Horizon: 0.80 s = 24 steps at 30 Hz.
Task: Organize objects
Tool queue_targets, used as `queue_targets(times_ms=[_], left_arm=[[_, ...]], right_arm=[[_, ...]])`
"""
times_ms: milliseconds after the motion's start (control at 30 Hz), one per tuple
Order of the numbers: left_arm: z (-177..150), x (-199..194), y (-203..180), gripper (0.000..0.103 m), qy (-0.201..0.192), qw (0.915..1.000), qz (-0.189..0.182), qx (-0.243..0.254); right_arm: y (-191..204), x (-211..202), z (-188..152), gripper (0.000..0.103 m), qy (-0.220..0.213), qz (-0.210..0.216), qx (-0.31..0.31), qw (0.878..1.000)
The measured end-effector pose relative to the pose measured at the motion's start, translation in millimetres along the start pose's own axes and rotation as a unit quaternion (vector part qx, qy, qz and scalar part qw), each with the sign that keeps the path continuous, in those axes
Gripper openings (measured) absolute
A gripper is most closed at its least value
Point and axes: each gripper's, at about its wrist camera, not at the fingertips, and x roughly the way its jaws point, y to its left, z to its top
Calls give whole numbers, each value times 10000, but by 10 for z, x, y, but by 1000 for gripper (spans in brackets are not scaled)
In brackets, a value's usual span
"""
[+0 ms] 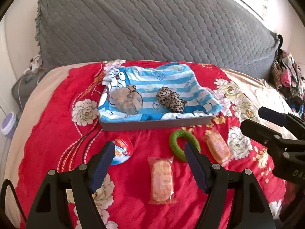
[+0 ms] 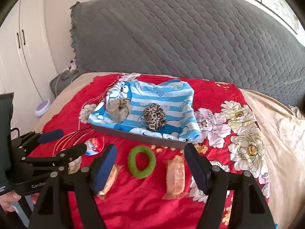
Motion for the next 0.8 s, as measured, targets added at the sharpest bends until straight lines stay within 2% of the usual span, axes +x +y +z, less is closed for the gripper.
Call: queue_targets(times_ms=[800], left_arm=[[-230,-335,-29,77,128,9997,129,-169]], right_arm=[[46,-326,-318,76,-45,76,32,10000]])
